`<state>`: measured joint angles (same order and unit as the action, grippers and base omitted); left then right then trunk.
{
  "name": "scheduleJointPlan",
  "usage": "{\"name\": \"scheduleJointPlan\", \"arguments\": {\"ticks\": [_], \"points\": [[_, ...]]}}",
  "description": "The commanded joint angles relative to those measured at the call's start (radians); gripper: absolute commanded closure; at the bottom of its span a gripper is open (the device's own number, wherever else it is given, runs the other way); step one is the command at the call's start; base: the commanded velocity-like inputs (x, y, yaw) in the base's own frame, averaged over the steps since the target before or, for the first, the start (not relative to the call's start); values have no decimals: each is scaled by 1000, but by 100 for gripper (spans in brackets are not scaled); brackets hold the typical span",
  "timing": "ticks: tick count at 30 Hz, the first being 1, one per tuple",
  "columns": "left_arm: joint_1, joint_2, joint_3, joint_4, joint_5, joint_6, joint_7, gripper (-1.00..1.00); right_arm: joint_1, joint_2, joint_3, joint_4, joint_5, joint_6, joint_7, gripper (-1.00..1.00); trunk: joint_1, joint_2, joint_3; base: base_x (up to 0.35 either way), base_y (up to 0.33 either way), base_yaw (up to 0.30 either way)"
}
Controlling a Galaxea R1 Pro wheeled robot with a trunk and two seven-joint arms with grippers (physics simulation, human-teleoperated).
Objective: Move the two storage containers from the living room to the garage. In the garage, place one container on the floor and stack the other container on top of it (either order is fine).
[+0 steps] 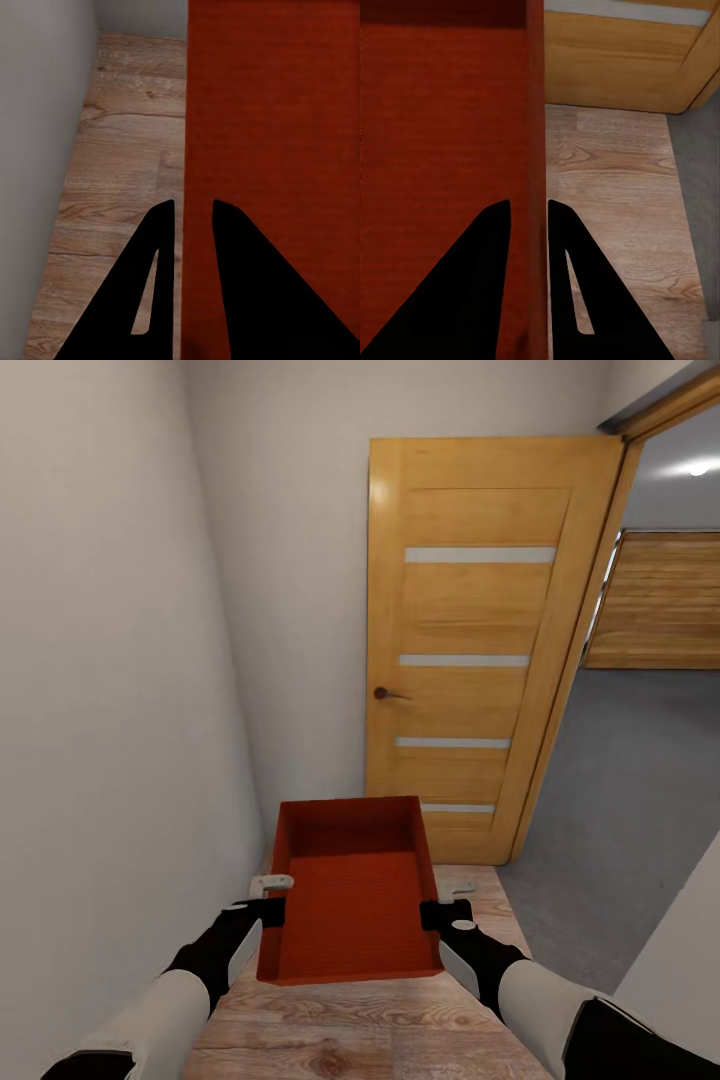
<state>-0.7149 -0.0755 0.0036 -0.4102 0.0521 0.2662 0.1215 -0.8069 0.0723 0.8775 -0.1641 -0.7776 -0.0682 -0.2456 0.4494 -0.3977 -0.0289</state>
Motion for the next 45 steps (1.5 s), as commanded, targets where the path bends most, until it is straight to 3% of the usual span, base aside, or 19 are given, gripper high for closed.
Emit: {"name": "scheduleJointPlan", "arguments": {"ticks": [1, 13, 29, 45], "points": [[0, 11, -10, -1, 3, 7, 13, 100, -2, -5, -9, -2, 0, -4, -13, 100, 1, -2, -2, 0, 0, 0], [0, 11, -10, -1, 3, 6, 13, 100, -2, -5, -11, -2, -2, -4, -12, 100, 1, -2, -2, 18, 0, 0], [0, 13, -10, -1, 3, 2, 14, 100, -2, -5, -10, -2, -2, -4, -12, 100, 1, -2, -2, 298, 0, -4], [0, 16, -10, -1, 3, 5, 12, 100, -2, -5, -11, -2, -2, -5, -12, 100, 1, -2, -2, 69, 0, -250]]}}
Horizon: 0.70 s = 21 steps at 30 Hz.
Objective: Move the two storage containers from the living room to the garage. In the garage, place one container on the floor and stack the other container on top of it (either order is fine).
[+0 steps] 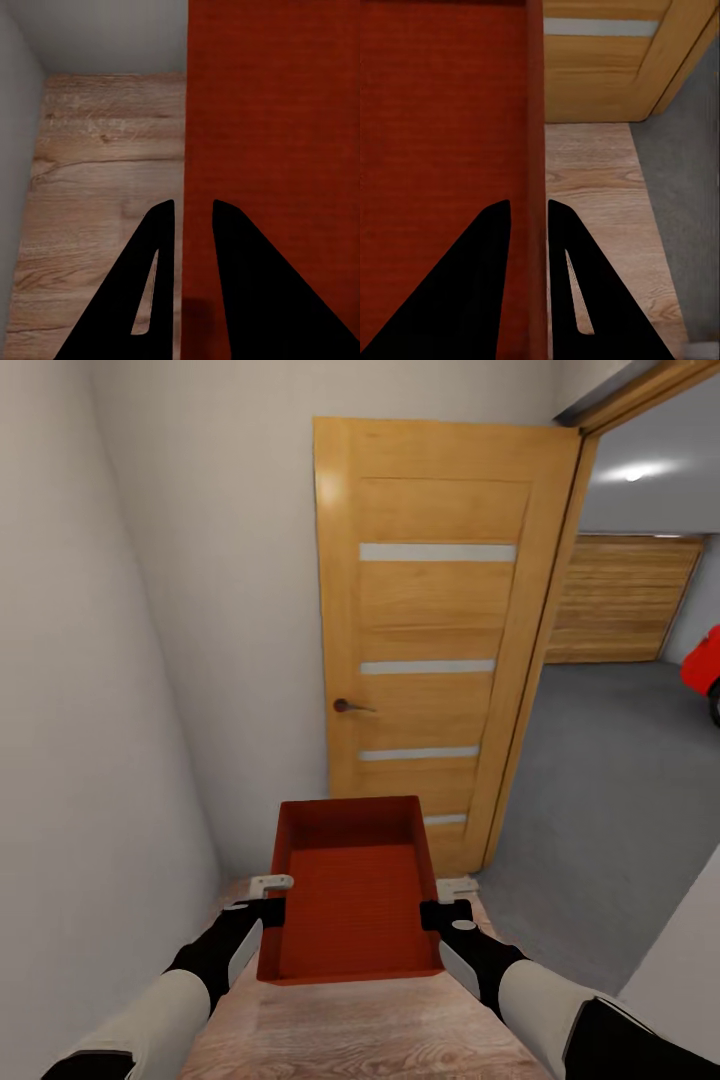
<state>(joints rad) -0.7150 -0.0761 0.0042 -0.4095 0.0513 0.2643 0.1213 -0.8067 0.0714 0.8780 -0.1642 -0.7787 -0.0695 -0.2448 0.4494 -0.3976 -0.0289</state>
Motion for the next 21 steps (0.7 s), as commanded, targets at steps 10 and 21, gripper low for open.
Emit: {"name": "scheduleJointPlan", "arguments": {"ticks": [10, 21], "points": [[0, 17, -11, -2, 4, 7, 12, 100, -2, -4, -11, -1, -2, -3, -13, 100, 1, -3, -2, 0, 0, -282], [0, 18, -11, -2, 4, 8, 12, 100, -2, -4, -11, -1, -2, -3, -13, 100, 1, -3, -2, 0, 0, -282]]}}
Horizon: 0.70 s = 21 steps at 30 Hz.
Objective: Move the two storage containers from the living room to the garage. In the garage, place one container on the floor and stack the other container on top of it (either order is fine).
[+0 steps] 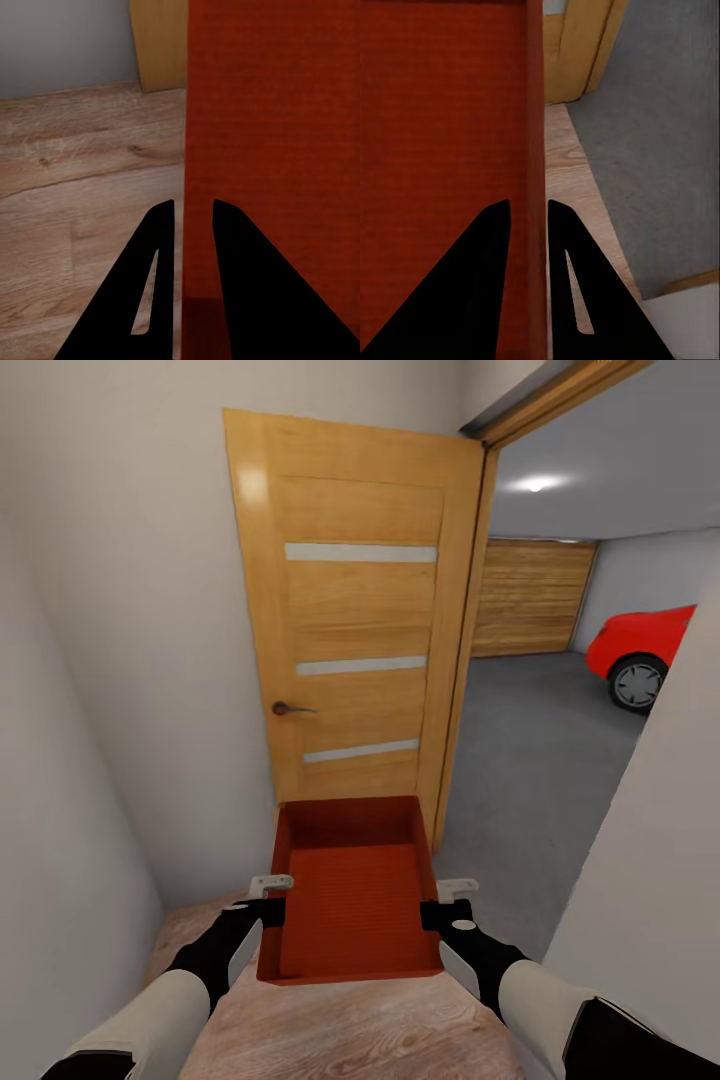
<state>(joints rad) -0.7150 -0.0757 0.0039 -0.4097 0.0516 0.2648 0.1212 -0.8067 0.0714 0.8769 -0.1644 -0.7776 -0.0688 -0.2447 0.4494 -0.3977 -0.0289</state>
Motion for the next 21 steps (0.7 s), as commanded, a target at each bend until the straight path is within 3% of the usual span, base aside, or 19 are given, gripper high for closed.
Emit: {"name": "scheduleJointPlan", "arguments": {"ticks": [1, 21], "points": [[0, 17, -11, -2, 4, 7, 12, 100, -2, -4, -10, -1, -3, -3, -13, 100, 1, -2, -2, 0, 0, -282], [0, 16, -11, -3, 4, 8, 13, 100, -2, -4, -12, -1, -3, -3, -13, 100, 1, -2, -2, 0, 0, -281]]}}
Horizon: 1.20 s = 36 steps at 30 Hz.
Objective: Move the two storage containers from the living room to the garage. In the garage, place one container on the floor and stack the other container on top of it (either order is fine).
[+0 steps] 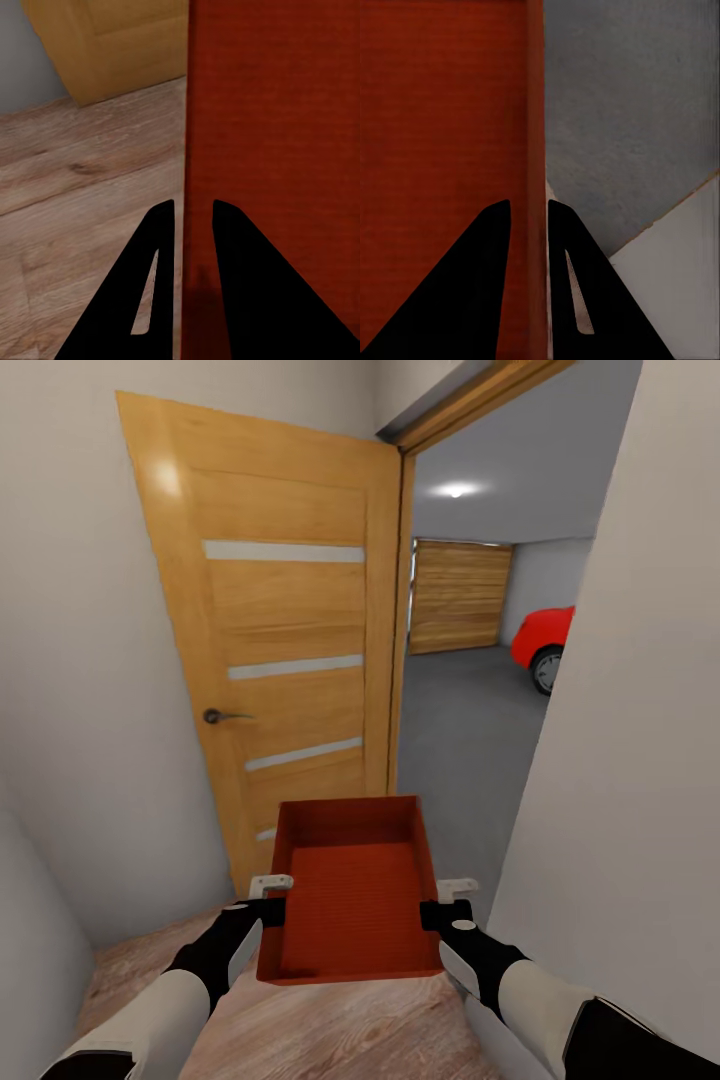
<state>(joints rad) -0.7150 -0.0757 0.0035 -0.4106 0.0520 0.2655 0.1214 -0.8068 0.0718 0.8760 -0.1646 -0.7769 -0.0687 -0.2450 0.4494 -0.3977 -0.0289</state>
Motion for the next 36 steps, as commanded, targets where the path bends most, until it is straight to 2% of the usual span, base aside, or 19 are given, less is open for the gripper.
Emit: {"name": "scheduleJointPlan", "arguments": {"ticks": [1, 6, 20, 36], "points": [[0, 17, -10, -2, 3, 7, 12, 100, -2, -4, -11, -1, -4, -3, -13, 100, 1, -2, -2, 0, 0, -254], [0, 16, -10, -2, 3, 7, 12, 100, -2, -4, -11, -1, -5, -3, -14, 100, 1, -2, -2, 64, 83, -67], [0, 17, -10, -2, 3, 8, 12, 100, -2, -4, -11, -1, -5, -3, -14, 100, 1, -2, -2, 191, 251, -11], [0, 16, -11, -2, 3, 8, 12, 100, -2, -4, -10, -1, -5, -3, -14, 100, 1, -2, -2, 25, 30, -220]]}}
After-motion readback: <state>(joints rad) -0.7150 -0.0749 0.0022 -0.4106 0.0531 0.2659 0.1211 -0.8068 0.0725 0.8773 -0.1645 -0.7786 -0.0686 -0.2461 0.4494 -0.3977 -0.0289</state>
